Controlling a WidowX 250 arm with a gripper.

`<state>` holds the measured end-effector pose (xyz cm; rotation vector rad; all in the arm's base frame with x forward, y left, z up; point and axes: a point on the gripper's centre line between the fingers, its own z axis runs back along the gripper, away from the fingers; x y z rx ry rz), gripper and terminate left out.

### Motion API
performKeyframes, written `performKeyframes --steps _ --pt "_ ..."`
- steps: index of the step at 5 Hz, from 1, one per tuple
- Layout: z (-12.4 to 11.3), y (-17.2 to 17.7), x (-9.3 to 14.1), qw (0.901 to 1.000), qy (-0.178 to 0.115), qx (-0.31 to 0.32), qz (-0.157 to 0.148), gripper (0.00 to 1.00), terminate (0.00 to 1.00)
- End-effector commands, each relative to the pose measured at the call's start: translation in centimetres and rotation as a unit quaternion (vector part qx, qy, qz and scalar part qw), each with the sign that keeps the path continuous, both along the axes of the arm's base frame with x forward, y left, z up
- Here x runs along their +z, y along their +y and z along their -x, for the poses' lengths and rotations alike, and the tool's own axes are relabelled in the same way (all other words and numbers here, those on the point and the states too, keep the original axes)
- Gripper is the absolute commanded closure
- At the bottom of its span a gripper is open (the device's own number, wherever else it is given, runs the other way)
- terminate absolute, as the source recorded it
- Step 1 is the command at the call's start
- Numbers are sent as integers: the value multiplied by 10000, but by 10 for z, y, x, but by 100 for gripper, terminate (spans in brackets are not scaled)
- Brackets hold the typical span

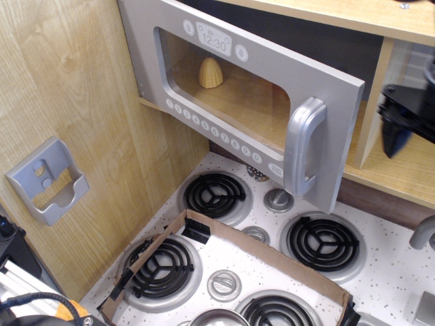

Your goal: Open microwave

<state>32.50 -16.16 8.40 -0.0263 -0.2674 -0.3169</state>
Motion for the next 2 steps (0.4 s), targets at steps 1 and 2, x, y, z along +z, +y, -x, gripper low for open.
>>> performKeyframes --steps 1,2 --pt "8 38 8 9998 55 -12 212 0 0" --pt "22 58 -5 9981 328 464 250 0 0"
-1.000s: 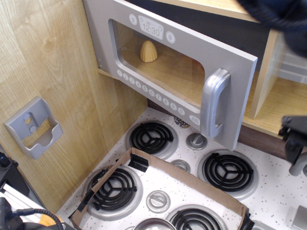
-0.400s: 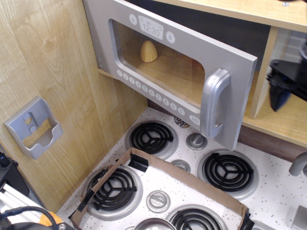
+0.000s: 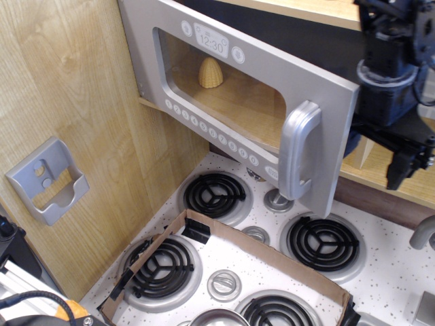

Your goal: Open microwave

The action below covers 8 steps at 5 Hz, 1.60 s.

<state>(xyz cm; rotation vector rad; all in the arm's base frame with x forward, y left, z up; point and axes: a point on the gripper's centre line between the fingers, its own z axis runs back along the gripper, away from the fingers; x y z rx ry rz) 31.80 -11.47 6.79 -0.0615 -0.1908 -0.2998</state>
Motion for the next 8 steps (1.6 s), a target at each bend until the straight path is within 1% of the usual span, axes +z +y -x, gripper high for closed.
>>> performKeyframes --steps 1,2,3,4,5,7,8 --pt "36 33 -4 9959 115 878 170 0 0" --pt "66 61 -19 9921 -20 1252 3 0 0" --pt "96 84 -27 9876 -107 1558 -145 0 0" --pt "114 105 -30 9874 -165 1569 -145 0 0" --pt "124 124 -37 9888 -259 1467 -90 0 0" --pt "124 124 -37 9888 -259 1467 -90 0 0" --pt "124 124 -37 9888 -259 1467 -90 0 100"
